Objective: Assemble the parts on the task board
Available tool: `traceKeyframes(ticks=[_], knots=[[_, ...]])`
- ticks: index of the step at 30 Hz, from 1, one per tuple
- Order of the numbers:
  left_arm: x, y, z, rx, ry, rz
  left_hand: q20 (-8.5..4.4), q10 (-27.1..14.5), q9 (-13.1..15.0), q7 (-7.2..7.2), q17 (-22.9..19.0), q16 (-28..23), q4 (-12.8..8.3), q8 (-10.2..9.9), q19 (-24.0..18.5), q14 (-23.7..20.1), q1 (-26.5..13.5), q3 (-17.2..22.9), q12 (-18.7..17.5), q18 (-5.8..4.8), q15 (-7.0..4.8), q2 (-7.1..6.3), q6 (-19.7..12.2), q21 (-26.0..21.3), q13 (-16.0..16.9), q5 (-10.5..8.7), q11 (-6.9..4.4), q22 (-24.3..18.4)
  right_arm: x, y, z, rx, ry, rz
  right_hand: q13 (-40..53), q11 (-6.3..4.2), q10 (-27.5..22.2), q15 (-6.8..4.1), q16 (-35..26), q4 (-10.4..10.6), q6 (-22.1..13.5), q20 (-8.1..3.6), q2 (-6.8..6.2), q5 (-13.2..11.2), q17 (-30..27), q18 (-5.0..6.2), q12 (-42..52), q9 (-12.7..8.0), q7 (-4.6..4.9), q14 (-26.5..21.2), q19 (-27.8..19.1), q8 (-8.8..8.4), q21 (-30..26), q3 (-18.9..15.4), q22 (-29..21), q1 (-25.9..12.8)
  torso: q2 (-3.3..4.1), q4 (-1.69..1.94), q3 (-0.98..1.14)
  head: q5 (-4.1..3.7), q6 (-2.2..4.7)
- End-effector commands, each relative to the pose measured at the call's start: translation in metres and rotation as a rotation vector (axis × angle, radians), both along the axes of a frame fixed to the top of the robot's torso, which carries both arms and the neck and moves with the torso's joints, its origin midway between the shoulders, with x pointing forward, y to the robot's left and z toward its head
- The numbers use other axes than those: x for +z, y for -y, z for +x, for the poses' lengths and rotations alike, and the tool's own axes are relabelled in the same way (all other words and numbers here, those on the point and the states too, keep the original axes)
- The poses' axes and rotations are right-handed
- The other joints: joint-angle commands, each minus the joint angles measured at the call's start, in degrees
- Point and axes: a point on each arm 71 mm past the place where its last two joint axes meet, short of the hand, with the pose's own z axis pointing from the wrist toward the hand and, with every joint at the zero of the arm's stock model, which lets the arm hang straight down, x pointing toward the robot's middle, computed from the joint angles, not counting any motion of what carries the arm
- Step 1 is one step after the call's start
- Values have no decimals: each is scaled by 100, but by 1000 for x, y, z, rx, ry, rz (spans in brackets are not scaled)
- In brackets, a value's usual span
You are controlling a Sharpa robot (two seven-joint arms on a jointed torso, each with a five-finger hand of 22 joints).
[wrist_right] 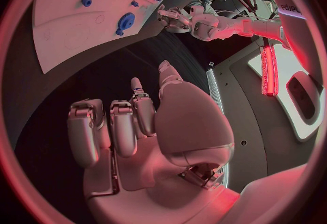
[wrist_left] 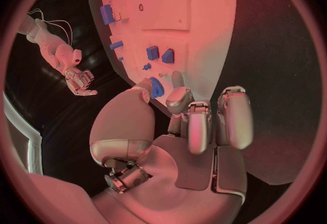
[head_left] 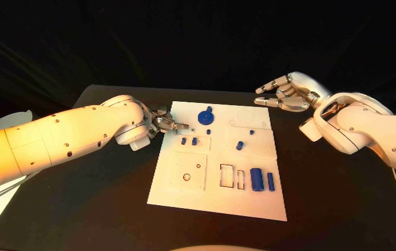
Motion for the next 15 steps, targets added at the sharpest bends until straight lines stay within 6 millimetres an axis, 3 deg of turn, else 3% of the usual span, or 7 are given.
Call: traceKeyframes(ticks=[1, 3, 4, 6, 7, 11, 15], knots=[[6, 4, 3, -6, 73, -90, -24, -218, -18, 37, 1496, 27, -188, -16, 117, 579, 584, 121, -275, 39, -16, 56, -168, -253, -287, 21, 27, 225, -1, -1, -1, 13, -3, -2, 557, 9, -43, 12, -23, -11, 30, 26, 16, 38, 1049, 1, -21, 8, -8, 493, 410, 29, -35, -35, 1177, -29, 2, -4, 3, -1, 7], [11, 9, 5, -39, 131, -143, -3, -836, -84, 100, 1203, -175, -533, -134, -95, 487, 1352, 448, -1080, 160, 19, 135, -428, -781, -1131, 25, 74, -238, -1, -1, -1, 12, -3, -2, 556, 9, -44, 12, -23, -11, 30, 26, 17, 39, 1049, 2, -22, 8, -8, 493, 410, 28, -35, -36, 1176, -29, 4, -4, 4, -8, 14], [13, 13, 6, -64, 162, -171, 26, -1470, -172, 202, 820, -458, -712, -260, -331, 341, 1773, 709, -1799, 269, 82, 167, -607, -1313, -1800, 19, 152, -690, -1, -1, -1, 12, -3, -2, 556, 9, -44, 12, -23, -11, 30, 26, 17, 39, 1049, 2, -23, 8, -8, 493, 410, 28, -35, -36, 1176, -29, 4, -4, 4, -8, 14], [19, 22, 7, -134, 233, -218, 176, -2059, -441, 443, -149, -1268, -948, -556, -1044, -164, 2327, 1201, -2329, 486, 277, 84, -815, -2737, -2123, 4, 404, -1849, -1, 0, 0, 11, -3, -2, 554, 9, -45, 12, -24, -11, 30, 26, 18, 39, 1047, 2, -26, 8, -8, 493, 410, 28, -35, -37, 1176, -29, 2, -2, 4, -15, 19], [22, 29, 7, -189, 282, -229, 272, -2312, -668, 624, -757, -1831, -1043, -780, -1533, -558, 2512, 1459, -2666, 615, 414, -80, -864, -3669, -2386, -1, 550, -2578, -1, 0, 0, 10, -3, -2, 556, 9, -44, 12, -24, -11, 30, 26, 19, 40, 1047, 2, -23, 8, -8, 493, 409, 28, -36, -37, 1175, -27, 3, -2, 4, -22, 27], [29, 48, 6, -322, 395, -207, 471, -2439, -1267, 706, -2041, -3057, -1158, -1341, -1826, -1368, 2635, 1849, -3389, 658, 525, -475, -769, -4205, -3126, 23, 721, -2924, -2, -1, 0, 10, -3, -2, 555, 8, -44, 11, -26, -14, 30, 26, 24, 44, 1045, 2, -23, 8, -9, 492, 408, 29, -36, -36, 1173, -19, 5, -6, 3, -41, 36], [30, 65, 5, -432, 468, -136, 609, -2433, -1746, 751, -3084, -4102, -987, -1772, -1912, -1820, 2296, 1633, -4038, 721, 657, -762, -622, -4654, -3835, -1, 799, -3258, -2, -1, 0, 9, -2, -1, 552, 7, -45, 10, -27, -27, 32, 25, 52, 58, 1044, 2, -24, 8, -10, 492, 409, 29, -37, -33, 1174, 17, 13, -16, 6, -82, 66]])
